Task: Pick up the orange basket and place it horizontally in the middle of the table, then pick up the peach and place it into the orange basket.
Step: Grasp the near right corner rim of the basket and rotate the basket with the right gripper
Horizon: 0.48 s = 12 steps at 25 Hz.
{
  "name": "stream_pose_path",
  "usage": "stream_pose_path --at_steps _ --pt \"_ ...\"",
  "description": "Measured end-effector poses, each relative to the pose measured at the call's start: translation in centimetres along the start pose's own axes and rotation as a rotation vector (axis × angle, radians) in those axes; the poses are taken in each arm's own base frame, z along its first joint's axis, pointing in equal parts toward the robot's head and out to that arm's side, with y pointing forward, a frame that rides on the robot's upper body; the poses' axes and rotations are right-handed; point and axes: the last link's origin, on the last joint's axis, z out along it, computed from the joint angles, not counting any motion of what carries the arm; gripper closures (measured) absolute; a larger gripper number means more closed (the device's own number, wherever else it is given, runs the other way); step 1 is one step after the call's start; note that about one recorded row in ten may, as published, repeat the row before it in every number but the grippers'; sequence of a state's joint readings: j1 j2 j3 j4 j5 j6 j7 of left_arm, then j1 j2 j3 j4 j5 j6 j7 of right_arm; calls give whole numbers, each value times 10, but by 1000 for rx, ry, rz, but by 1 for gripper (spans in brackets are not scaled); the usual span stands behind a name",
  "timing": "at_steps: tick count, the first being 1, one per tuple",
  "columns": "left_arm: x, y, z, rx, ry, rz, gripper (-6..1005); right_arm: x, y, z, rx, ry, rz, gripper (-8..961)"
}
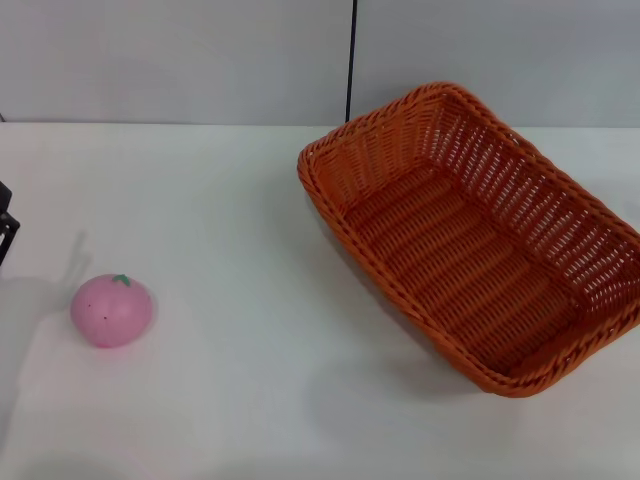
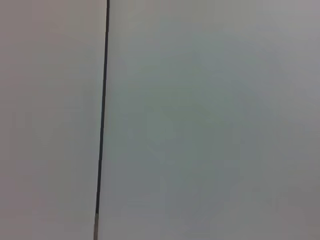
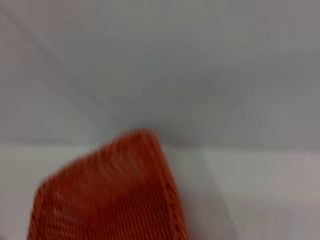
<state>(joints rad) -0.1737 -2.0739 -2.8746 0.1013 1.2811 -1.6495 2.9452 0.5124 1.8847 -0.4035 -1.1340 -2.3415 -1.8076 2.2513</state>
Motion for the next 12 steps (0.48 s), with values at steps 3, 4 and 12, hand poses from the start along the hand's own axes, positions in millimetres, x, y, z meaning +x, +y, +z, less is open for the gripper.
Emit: stream_pose_path --at_steps 3,4,12 --pt "-1 1 -1 0 -5 -7 169 -9 2 17 19 88 -11 173" --pt "-1 2 -1 1 -8 -10 169 -12 4 27 23 118 -18 174" --pt "-2 4 -2 1 -9 -18 170 -13 10 71 13 161 -36 175"
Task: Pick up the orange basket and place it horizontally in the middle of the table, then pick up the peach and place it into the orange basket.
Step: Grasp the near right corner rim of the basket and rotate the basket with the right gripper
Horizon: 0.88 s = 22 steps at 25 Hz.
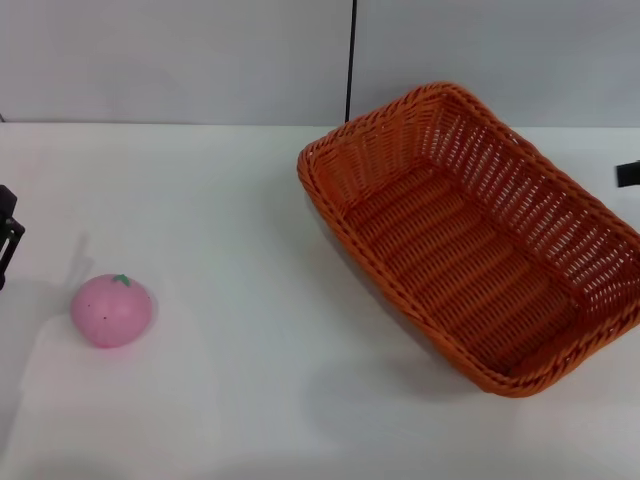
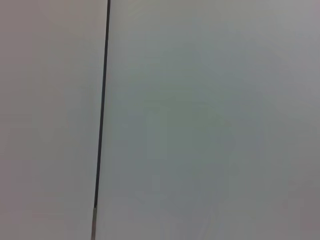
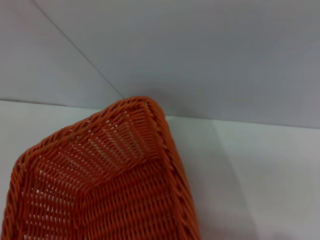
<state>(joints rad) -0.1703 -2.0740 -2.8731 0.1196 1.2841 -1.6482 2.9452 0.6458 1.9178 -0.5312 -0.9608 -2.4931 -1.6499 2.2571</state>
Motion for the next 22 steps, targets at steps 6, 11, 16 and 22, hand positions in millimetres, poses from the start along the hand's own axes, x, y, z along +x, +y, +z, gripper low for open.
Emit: stream_pose_path --at_steps 6,11,16,22 --pt "0 1 0 0 2 -7 170 -3 8 32 -1 12 -36 175" --pt "0 1 0 0 3 -7 169 -5 16 47 -33 -1 -56 176" --pt "1 1 1 -2 6 -5 169 -6 17 62 -34 -9 -50 177" --pt "1 1 2 -4 8 -2 170 -4 18 82 -13 3 -62 178"
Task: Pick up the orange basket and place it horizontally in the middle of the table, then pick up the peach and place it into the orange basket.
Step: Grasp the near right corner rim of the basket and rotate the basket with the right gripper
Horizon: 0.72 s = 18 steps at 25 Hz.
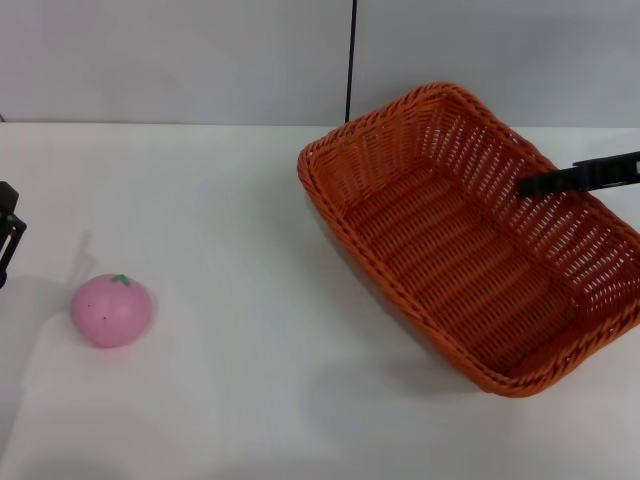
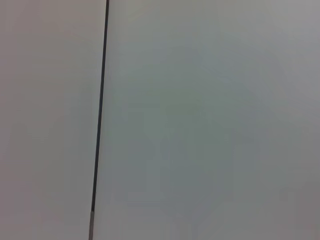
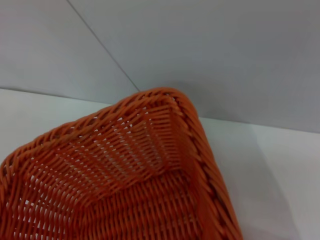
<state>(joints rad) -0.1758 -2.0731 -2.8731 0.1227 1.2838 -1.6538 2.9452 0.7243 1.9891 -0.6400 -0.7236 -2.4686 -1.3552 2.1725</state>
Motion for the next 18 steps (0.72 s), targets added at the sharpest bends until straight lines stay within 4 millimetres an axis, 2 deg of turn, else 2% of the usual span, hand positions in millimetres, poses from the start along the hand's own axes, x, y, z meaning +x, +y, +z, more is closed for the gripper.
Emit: stream_pose_path --at_steps 10,15,18 --pt "2 0 -2 1 11 0 169 -1 11 14 -28 13 -39 179" --pt "3 1 -3 -2 20 -3 170 0 12 18 -26 17 -42 398" --pt "4 1 -3 -7 23 -4 170 0 11 17 -22 12 -40 482"
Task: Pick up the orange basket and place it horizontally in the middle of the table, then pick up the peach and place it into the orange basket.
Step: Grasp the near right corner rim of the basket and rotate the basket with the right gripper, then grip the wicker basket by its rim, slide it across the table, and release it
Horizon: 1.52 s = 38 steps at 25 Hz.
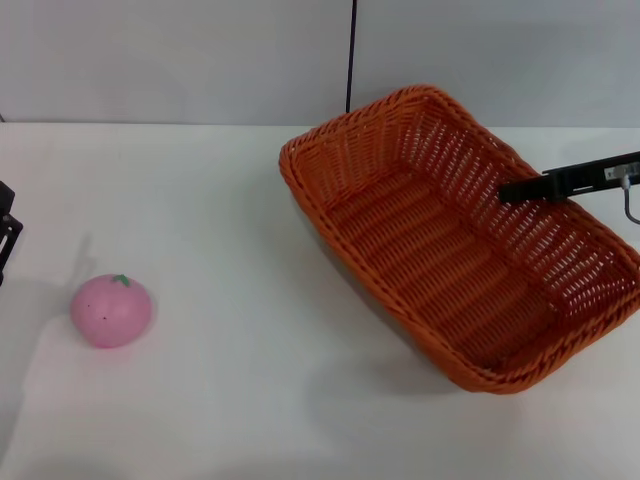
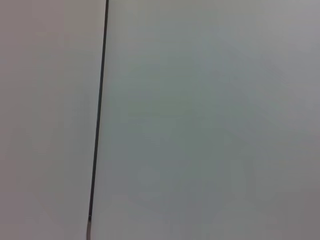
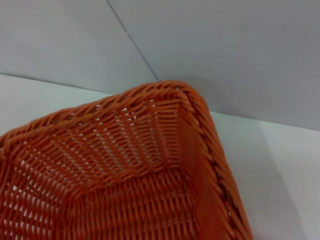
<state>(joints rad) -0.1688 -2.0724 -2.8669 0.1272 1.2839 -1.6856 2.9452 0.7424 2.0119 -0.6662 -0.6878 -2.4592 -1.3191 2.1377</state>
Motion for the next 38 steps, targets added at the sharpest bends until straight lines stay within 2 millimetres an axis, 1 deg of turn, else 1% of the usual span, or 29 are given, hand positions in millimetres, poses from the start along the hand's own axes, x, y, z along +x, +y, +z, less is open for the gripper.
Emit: stream_pose_path --at_steps 5,11,12,14,16,17,18,21,22,23,26,27,28,32,33,36,37,38 --pt "1 0 0 -3 7 0 170 0 -2 -3 6 -10 -4 621" --pt "1 1 -2 -4 7 0 169 -8 -2 -11 9 -26 -54 814" --pt "1 1 -2 -4 8 0 169 -13 2 -16 5 -26 -93 814" --pt "1 1 -2 -4 8 0 169 -15 4 -18 2 -22 -118 814" --pt "3 0 -8 3 13 1 169 -20 9 -23 0 -8 -184 814" --pt "3 0 -9 5 15 1 169 -25 16 -27 2 13 -275 814" --pt "3 0 -9 5 15 1 169 -25 16 -27 2 13 -275 814" --pt "4 -1 -15 5 17 2 169 -31 28 -31 -17 57 -431 815" --pt "4 0 -17 2 15 3 170 -34 37 -33 -32 88 -533 815" --pt "4 -1 -18 1 14 4 170 -34 37 -33 -32 88 -533 815" --pt "5 -2 -26 8 9 7 170 -42 49 -34 -24 121 -670 815" --pt "5 -2 -27 10 8 7 170 -47 55 -34 -10 133 -754 815" --pt "5 -2 -29 13 5 6 170 -47 55 -34 -10 133 -754 815" --pt "4 -2 -36 24 -2 2 170 -57 69 -31 5 114 -973 815" --pt "4 -2 -36 24 -2 2 170 -57 69 -31 5 114 -973 815" --pt "4 -2 -40 29 -6 2 169 -60 77 -26 9 81 -1061 815" --pt "4 -2 -42 33 -7 2 169 -61 82 -20 4 74 -1110 815" --pt "5 -3 -44 36 -5 3 169 -61 82 -20 4 74 -1110 815"
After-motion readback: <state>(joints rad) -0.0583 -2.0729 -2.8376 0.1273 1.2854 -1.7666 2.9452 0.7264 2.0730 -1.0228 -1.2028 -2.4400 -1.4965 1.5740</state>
